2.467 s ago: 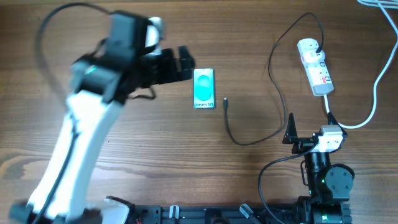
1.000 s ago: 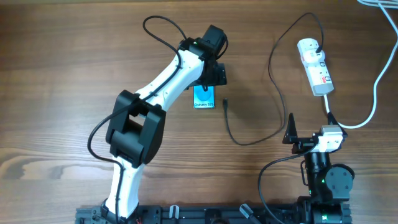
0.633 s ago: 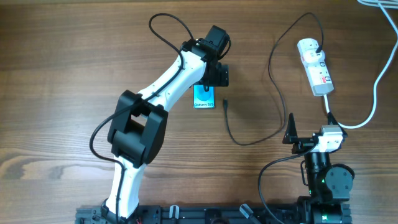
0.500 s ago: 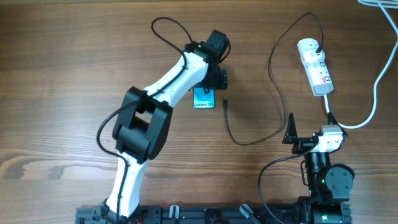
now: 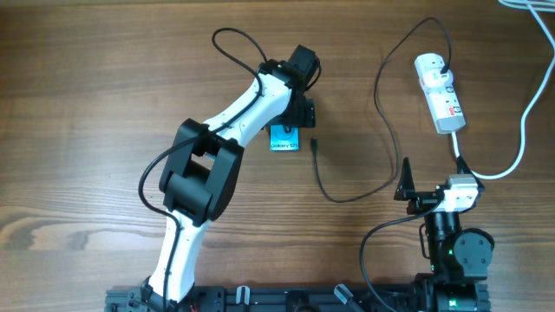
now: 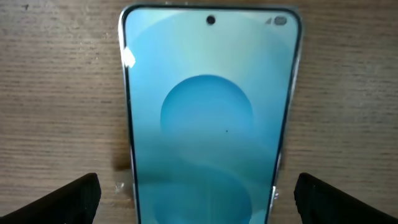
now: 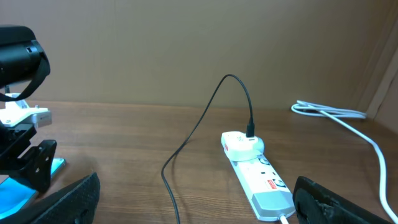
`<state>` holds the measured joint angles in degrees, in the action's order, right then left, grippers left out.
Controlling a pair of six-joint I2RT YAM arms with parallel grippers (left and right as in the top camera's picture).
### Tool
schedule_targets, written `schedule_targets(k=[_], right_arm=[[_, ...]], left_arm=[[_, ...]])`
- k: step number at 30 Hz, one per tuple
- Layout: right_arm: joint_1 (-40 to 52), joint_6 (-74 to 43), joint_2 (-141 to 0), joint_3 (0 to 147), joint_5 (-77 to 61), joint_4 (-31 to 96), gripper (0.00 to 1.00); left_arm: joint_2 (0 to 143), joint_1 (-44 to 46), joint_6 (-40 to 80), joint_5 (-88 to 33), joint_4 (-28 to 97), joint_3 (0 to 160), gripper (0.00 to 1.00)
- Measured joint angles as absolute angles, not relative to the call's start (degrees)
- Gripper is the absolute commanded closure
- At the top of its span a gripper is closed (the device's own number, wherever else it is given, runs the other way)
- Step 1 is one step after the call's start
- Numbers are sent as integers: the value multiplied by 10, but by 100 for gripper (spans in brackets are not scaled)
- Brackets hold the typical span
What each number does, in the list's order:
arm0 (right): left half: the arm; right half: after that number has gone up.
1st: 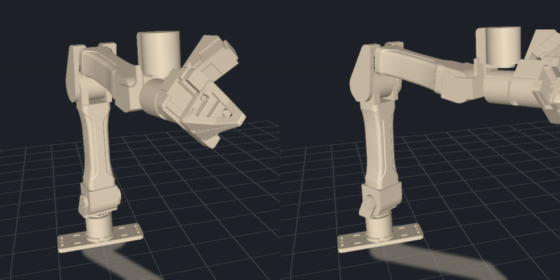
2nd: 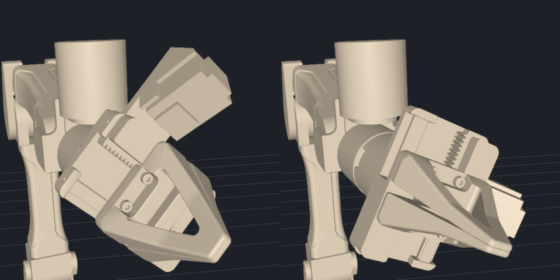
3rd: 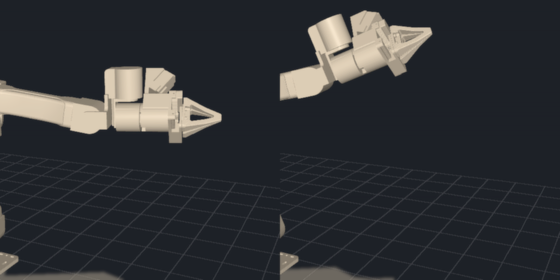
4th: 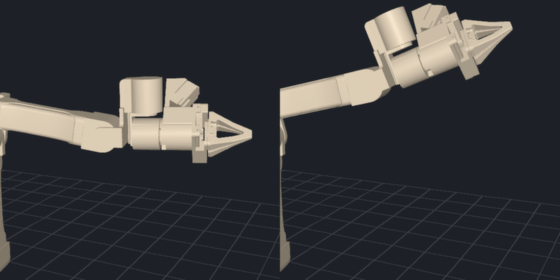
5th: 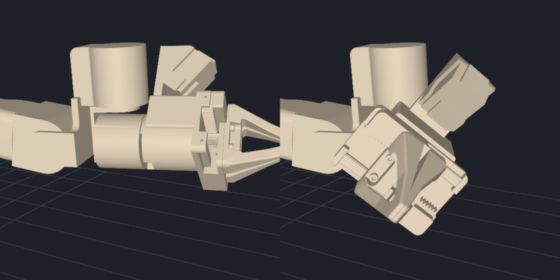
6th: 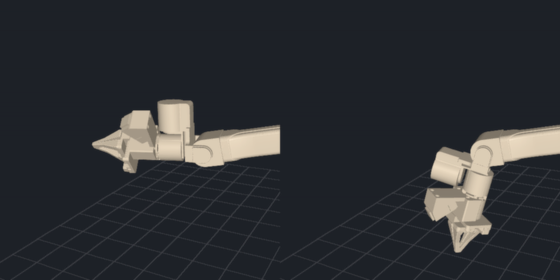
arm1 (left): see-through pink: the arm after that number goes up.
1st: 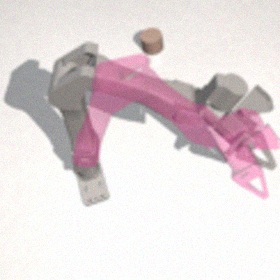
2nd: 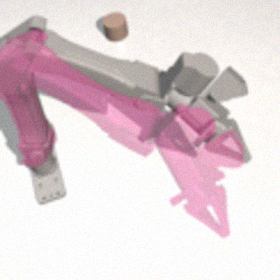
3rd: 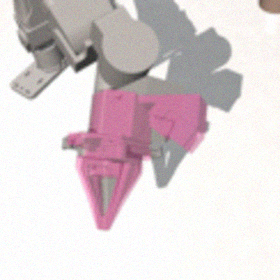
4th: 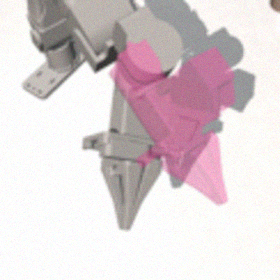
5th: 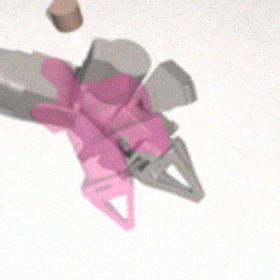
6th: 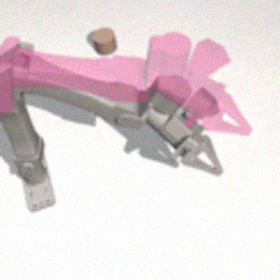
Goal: Plug charger to phone and switch on socket
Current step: 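Lower the left gripper and close it on the phone's sides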
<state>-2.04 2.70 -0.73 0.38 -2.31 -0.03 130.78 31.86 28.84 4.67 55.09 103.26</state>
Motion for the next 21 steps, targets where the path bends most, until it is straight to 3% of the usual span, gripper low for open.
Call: schedule_targets(k=[21], right_arm=[[-20,27,-7,4,-23,0,0]], left_arm=[[1314,319,290,44,563,1033,0]])
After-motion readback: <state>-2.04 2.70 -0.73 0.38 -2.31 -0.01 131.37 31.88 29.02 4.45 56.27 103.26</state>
